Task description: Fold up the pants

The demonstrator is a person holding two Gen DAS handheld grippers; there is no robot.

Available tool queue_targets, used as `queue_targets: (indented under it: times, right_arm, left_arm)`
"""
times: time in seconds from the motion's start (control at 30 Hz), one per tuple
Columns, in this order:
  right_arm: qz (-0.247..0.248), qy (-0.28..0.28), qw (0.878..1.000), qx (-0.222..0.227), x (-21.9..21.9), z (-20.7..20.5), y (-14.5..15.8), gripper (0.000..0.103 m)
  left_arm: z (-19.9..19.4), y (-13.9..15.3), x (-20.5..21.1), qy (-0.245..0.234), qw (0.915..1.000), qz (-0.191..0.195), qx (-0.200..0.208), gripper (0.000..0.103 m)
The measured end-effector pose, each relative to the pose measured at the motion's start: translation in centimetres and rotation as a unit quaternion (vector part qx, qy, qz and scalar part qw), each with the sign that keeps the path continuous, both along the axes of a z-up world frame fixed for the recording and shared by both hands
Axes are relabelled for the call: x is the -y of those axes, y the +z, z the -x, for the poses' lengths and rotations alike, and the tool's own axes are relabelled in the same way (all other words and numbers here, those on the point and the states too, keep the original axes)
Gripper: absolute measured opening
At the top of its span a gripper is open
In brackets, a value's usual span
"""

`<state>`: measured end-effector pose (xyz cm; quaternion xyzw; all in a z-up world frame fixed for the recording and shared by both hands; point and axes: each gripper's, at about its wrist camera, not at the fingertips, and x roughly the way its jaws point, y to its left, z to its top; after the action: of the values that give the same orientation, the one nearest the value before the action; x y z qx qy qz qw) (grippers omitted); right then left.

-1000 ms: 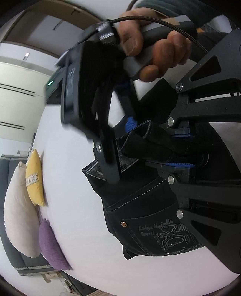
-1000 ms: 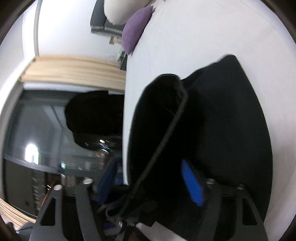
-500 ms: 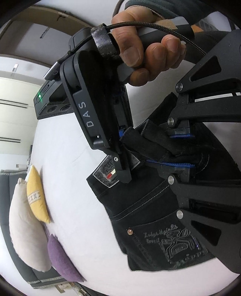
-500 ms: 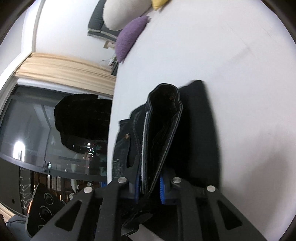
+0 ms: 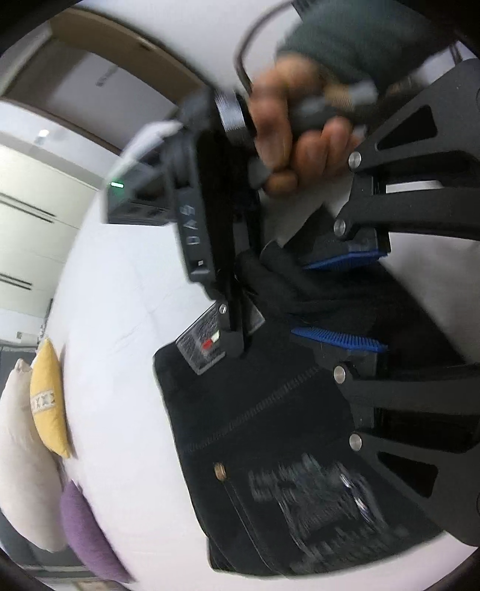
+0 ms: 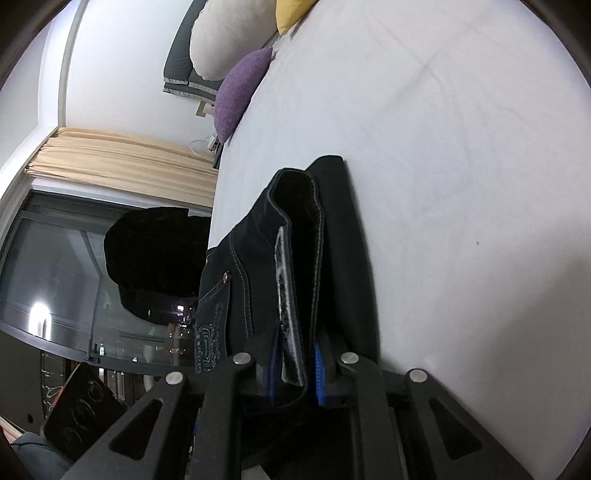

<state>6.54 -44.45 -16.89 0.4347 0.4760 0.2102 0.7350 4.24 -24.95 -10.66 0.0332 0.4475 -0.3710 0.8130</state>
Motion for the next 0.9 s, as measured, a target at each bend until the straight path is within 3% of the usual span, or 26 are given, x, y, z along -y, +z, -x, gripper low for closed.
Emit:
queue_targets:
  times: [0.03, 0.07, 0.13, 0.23, 0.33, 0.4, 0.5, 0.53, 0.57, 0.67, 0.77, 0.83, 0.9]
  right_arm:
    - [0.004, -0.002, 1.000, 0.000, 0.1, 0.1, 0.2, 0.018]
    - [0.009, -0.007, 1.000, -0.003, 0.1, 0.3, 0.6, 0.023]
    - [0.020, -0.022, 0.999, -0.016, 0.3, 0.5, 1.2, 0.028]
    - [0.097, -0.049, 0.994, -0.012, 0.5, 1.8, 4.1, 0.036]
    - [0.067, -0.019, 0.996, 0.053, -1.5, 2.7, 7.4, 0.036]
    - [0.058, 0.021, 0.996, 0.071, -3.7, 2.7, 8.1, 0.036]
    - [0.067, 0.051, 0.996, 0.030, -5.3, 2.1, 5.5, 0.032]
    - [0.078, 0.049, 0.996, -0.009, -5.2, 2.0, 3.4, 0.022]
    - [0.082, 0.044, 0.995, -0.022, -5.0, 2.1, 2.4, 0.000]
    - [0.048, 0.019, 0.999, -0.014, -3.2, 3.2, 1.3, 0.000]
    - [0.060, 0.025, 0.998, -0.009, -3.1, 3.5, 1.7, 0.000]
    - [0.058, 0.023, 0.998, -0.011, -3.2, 3.1, 1.8, 0.000]
    - [0.055, 0.020, 0.998, -0.012, -3.2, 3.1, 1.8, 0.000]
  left_arm:
    - [0.3, 0.7, -1.1, 0.011, 0.9999, 0.005, 0.008, 0.065]
    - [0.4, 1.6, -2.8, 0.032, 0.9991, 0.015, 0.024, 0.081]
    - [0.2, 2.9, -5.9, 0.068, 0.9961, 0.035, 0.044, 0.085]
    - [-2.0, 3.4, -9.7, 0.116, 0.9912, 0.036, 0.051, 0.084]
    - [-4.4, 2.6, -11.5, 0.148, 0.9875, 0.028, 0.047, 0.084]
    - [-5.4, 1.7, -12.1, 0.155, 0.9864, 0.040, 0.036, 0.084]
    - [-7.9, -1.1, -12.3, 0.159, 0.9869, 0.026, 0.006, 0.082]
    - [-8.6, -2.1, -12.4, 0.160, 0.9869, 0.021, -0.006, 0.079]
    - [-9.2, -2.7, -12.4, 0.162, 0.9866, 0.011, -0.006, 0.078]
    - [-11.7, -3.6, -13.3, 0.173, 0.9847, 0.011, -0.018, 0.069]
    - [-14.4, -3.7, -14.1, 0.182, 0.9831, 0.018, -0.010, 0.061]
    - [-15.8, -4.3, -13.8, 0.179, 0.9839, 0.005, -0.004, 0.060]
    - [-16.5, -6.5, -13.4, 0.172, 0.9843, -0.023, -0.033, 0.061]
